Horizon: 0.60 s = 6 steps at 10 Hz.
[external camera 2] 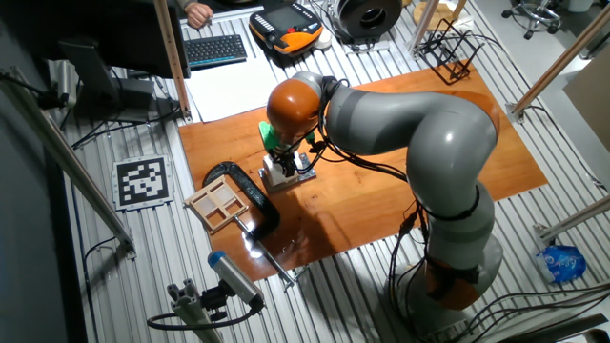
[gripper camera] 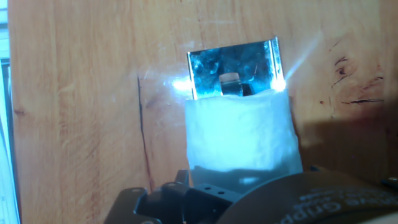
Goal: Take the roll of paper down from the shelf
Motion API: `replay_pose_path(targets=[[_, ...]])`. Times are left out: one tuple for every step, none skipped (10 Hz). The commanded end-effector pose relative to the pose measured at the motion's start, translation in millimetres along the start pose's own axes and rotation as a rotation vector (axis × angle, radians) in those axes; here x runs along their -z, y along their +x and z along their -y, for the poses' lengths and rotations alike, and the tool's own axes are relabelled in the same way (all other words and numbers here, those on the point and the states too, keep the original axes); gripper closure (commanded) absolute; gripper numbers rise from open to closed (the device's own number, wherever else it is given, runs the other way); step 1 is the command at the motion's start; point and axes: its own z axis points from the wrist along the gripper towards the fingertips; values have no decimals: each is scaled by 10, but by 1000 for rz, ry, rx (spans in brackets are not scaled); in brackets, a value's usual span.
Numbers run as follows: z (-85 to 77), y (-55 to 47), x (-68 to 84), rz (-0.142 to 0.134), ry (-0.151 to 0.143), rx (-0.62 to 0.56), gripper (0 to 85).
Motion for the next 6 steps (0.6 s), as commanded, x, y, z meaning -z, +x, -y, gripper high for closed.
replay_pose_path(targets=[[-2,-6,-34,2,-3,4,0],[-11,-27,-64,0,-3,10,0],[-17,-39,-98,-2,-6,13,0],[-22,-43,-133,1,-11,15,0],[-25,-48,-159,3,-17,15,0],[-31,-53,-186,1,-20,17,0]])
